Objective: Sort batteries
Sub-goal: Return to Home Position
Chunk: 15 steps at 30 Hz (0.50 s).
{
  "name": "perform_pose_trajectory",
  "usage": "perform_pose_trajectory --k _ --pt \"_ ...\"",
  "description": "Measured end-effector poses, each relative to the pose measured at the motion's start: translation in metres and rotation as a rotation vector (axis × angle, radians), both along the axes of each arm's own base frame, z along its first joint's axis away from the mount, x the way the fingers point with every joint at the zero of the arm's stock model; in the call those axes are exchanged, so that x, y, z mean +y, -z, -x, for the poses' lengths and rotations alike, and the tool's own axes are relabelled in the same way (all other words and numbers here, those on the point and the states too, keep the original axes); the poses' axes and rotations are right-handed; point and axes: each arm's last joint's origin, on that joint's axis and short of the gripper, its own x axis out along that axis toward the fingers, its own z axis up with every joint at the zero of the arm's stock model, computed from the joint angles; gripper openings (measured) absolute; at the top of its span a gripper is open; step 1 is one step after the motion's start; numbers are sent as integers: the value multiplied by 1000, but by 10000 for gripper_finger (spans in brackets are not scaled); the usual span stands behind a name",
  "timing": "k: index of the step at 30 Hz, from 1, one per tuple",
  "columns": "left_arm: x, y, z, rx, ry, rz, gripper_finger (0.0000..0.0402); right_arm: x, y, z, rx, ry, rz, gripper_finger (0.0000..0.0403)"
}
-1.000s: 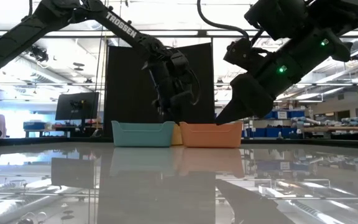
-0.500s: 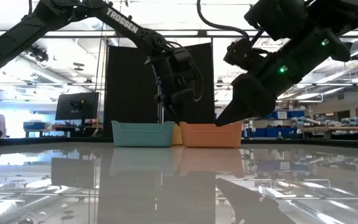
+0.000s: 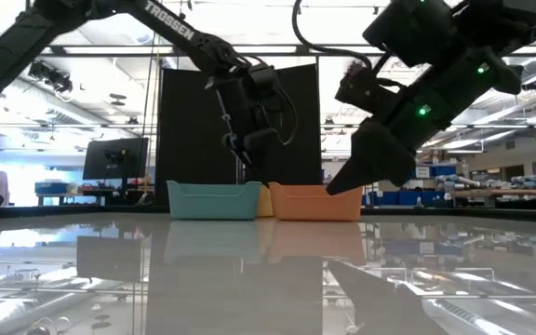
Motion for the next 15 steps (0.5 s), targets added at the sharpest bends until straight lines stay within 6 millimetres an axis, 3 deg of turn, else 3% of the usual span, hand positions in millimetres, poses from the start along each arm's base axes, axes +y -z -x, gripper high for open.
perform_pose_trajectory --k 8,15 --pt "-23 6 34 -146 45 -61 211 -5 8 6 -5 -1 8 7" --pt "-58 9 72 -342 124 -98 211 -7 13 11 -26 -24 -6 7"
